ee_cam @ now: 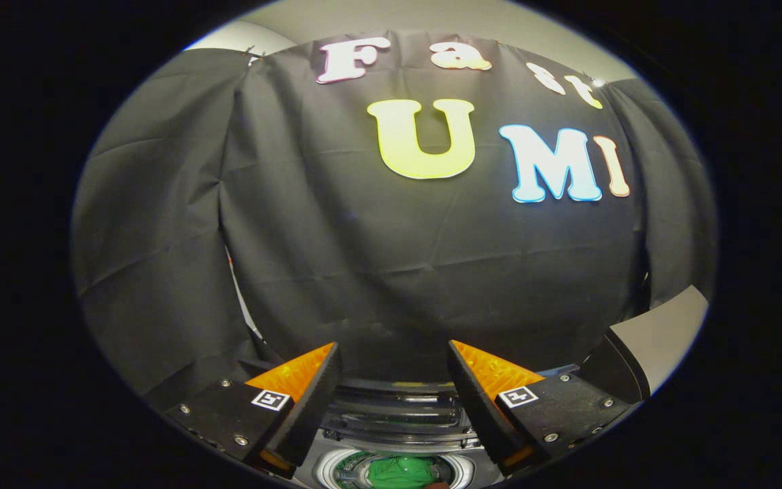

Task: Put the clothes into the washing machine and then close the washing machine lid.

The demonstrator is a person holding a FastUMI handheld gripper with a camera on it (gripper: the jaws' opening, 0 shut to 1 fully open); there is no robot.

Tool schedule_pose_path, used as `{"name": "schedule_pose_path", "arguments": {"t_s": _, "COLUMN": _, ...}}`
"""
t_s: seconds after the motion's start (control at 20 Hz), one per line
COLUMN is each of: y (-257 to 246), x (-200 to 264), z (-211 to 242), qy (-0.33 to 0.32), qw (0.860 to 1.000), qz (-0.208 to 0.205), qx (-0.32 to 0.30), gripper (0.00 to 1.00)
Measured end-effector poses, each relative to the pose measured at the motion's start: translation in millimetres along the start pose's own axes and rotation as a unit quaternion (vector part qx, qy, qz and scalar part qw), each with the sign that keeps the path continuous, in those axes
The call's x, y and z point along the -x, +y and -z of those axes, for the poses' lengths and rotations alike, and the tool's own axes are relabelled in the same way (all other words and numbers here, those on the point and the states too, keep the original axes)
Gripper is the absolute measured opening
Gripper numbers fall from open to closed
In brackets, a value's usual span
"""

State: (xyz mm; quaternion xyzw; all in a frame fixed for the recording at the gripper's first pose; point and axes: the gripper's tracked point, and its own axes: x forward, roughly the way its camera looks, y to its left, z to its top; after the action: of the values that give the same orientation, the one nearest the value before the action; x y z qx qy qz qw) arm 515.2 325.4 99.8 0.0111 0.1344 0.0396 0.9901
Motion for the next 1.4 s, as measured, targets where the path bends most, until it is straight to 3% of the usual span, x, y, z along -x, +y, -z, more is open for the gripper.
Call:
{"name": "schedule_pose_path", "arguments": {"t_s": 0.25, "y": -4, "x": -36, "z": 19, "qy": 0.076, "qw": 0.997, "qz": 0.026, "qx": -0.018, "gripper": 0.96}}
{"name": "schedule_pose_path", "arguments": {"t_s": 0.45, "y": -3, "x": -51, "z": 43, "qy": 0.152, "qw": 0.988, "qz": 0.03, "qx": 0.003, "gripper": 0.96}}
{"name": "schedule_pose_path", "arguments": {"t_s": 1.0, "y": -2, "x": -44, "z": 45, "qy": 0.153, "qw": 0.987, "qz": 0.037, "qx": -0.004, "gripper": 0.97}}
{"name": "schedule_pose_path", "arguments": {"t_s": 1.4, "y": 6, "x": -7, "z": 56, "qy": 0.126, "qw": 0.992, "qz": 0.024, "qx": 0.002, "gripper": 0.97}}
